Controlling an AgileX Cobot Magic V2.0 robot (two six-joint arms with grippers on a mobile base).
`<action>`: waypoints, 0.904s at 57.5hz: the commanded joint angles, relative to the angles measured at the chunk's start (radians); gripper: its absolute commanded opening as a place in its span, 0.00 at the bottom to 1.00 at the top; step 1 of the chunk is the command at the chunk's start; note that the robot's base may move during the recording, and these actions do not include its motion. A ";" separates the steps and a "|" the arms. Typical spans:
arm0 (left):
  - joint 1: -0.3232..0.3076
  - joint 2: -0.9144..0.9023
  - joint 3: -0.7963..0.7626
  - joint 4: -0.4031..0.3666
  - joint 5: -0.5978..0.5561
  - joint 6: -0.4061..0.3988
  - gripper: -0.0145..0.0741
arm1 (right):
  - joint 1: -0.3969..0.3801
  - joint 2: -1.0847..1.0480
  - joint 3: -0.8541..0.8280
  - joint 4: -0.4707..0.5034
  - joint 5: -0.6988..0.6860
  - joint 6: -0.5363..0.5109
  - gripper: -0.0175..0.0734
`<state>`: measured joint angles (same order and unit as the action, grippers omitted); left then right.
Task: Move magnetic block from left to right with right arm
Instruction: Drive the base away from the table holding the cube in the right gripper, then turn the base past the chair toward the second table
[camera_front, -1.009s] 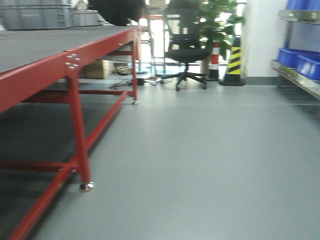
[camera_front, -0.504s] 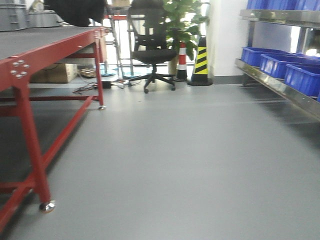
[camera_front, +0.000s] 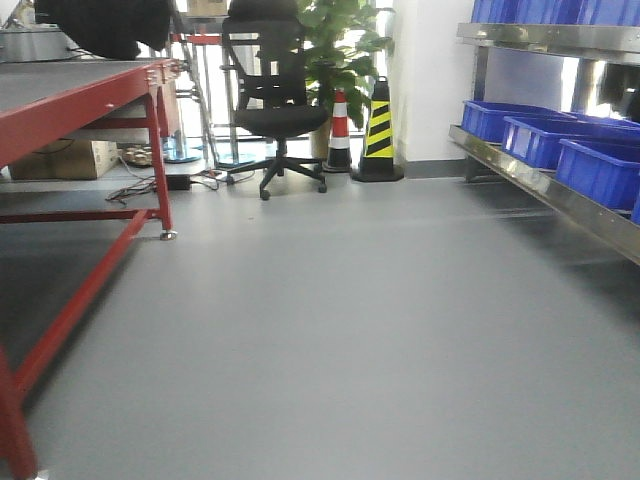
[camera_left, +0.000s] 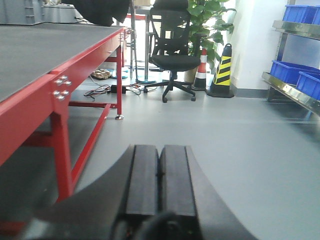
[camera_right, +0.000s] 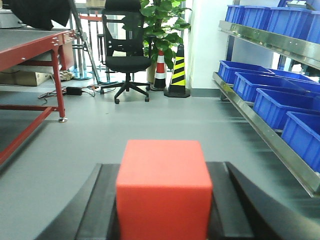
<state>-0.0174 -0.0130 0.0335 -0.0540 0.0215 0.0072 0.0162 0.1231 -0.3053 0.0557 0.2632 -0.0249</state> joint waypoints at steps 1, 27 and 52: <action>0.001 -0.010 0.007 -0.003 -0.078 -0.007 0.02 | -0.006 0.010 -0.028 -0.005 -0.088 -0.002 0.56; 0.001 -0.010 0.007 -0.003 -0.078 -0.007 0.02 | -0.006 0.010 -0.028 -0.005 -0.088 -0.002 0.56; 0.001 -0.010 0.007 -0.003 -0.078 -0.007 0.02 | -0.006 0.010 -0.028 -0.005 -0.088 -0.002 0.56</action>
<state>-0.0174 -0.0130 0.0335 -0.0540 0.0215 0.0072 0.0162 0.1231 -0.3053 0.0557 0.2632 -0.0249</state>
